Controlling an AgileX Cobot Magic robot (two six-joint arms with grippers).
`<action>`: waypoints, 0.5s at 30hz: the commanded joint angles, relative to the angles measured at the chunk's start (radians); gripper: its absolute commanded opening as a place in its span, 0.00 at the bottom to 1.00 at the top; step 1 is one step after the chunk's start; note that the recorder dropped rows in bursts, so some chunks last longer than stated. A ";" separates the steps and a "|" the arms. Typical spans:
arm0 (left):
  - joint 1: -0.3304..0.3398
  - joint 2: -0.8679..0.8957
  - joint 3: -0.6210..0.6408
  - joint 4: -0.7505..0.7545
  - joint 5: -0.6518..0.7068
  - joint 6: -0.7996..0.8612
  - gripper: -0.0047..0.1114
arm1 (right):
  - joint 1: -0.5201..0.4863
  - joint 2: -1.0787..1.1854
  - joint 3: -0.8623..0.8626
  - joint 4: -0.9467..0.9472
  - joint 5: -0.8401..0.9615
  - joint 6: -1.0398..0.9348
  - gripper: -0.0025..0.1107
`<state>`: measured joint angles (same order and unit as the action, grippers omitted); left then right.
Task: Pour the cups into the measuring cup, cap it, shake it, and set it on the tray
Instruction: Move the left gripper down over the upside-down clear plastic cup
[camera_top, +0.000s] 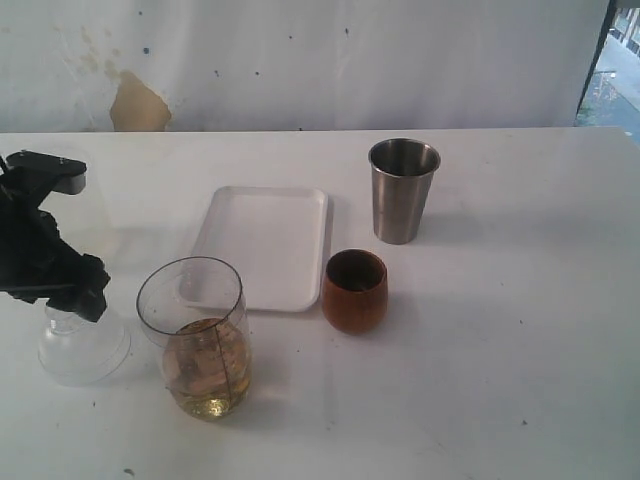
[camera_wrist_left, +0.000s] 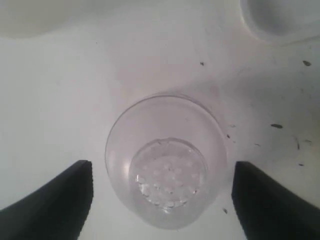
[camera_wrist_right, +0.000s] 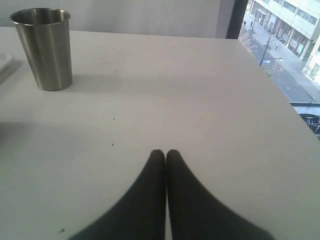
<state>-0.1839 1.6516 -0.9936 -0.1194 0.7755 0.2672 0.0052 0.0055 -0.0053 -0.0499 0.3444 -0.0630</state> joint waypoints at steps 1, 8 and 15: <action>-0.009 0.012 -0.007 0.027 0.017 -0.017 0.66 | -0.005 -0.006 0.005 -0.001 -0.009 -0.009 0.02; -0.009 0.017 -0.007 0.017 0.011 -0.016 0.66 | -0.005 -0.006 0.005 -0.001 -0.009 -0.009 0.02; -0.009 0.017 -0.007 0.017 -0.011 -0.016 0.54 | -0.005 -0.006 0.005 -0.001 -0.009 -0.009 0.02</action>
<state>-0.1902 1.6694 -0.9936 -0.1023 0.7731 0.2604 0.0052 0.0055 -0.0053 -0.0499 0.3444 -0.0630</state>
